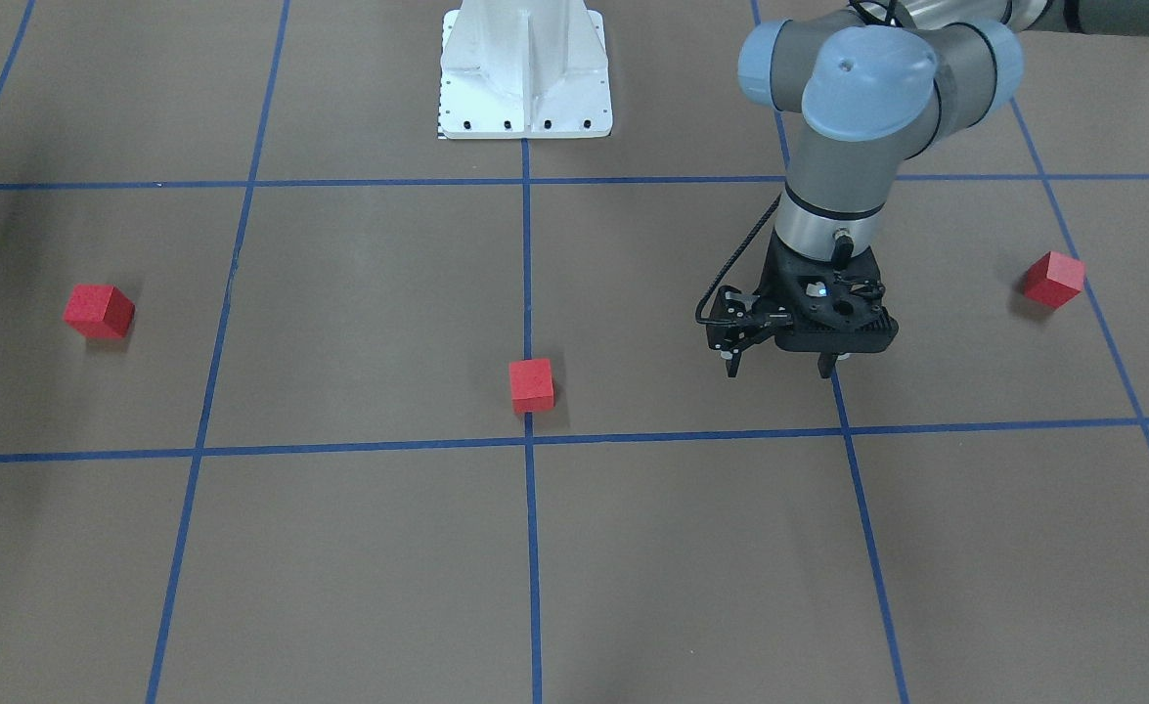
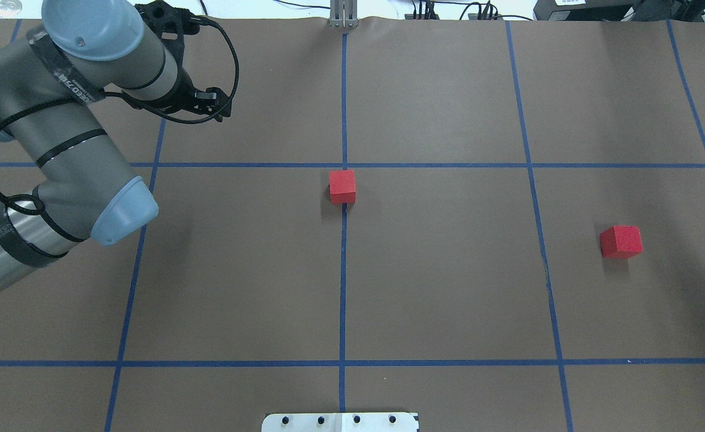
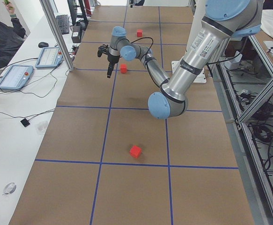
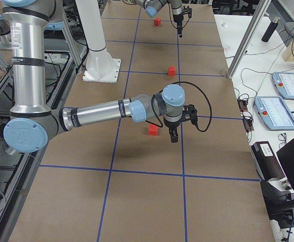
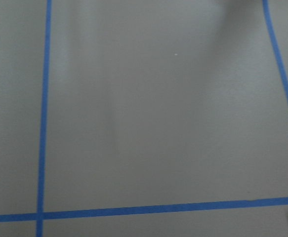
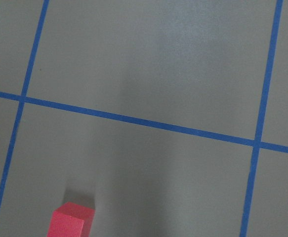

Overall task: Form red blocks into L shape at center
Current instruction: 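Reach the right gripper down to the red cube on its side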

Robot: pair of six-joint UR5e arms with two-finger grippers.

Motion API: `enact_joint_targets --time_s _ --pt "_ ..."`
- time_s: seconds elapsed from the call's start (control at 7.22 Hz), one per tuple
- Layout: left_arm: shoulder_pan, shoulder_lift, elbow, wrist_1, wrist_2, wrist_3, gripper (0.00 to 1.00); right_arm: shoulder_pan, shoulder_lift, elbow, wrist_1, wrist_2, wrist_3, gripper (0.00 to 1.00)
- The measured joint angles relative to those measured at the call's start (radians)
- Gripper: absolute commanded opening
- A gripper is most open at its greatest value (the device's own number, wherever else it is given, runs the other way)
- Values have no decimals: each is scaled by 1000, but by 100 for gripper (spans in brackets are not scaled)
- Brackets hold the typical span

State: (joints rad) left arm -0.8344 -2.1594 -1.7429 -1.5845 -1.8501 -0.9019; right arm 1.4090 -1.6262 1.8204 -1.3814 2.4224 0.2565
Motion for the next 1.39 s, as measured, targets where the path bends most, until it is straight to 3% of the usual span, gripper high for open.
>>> enact_joint_targets --time_s 0.28,0.55,0.97,1.25,1.39 --pt "-12 29 -3 -28 -1 6 100 -133 -135 2 440 -97 428 98" --pt "-15 33 -3 -32 -1 7 100 -282 -226 4 713 -265 699 99" --pt "-12 33 -4 -32 0 3 100 -486 -306 21 818 -493 774 99" --pt "-11 33 -4 -33 0 -4 100 -611 -314 35 807 -605 792 99" --pt "-10 34 -3 -34 0 -5 100 -654 -310 77 746 -637 816 99"
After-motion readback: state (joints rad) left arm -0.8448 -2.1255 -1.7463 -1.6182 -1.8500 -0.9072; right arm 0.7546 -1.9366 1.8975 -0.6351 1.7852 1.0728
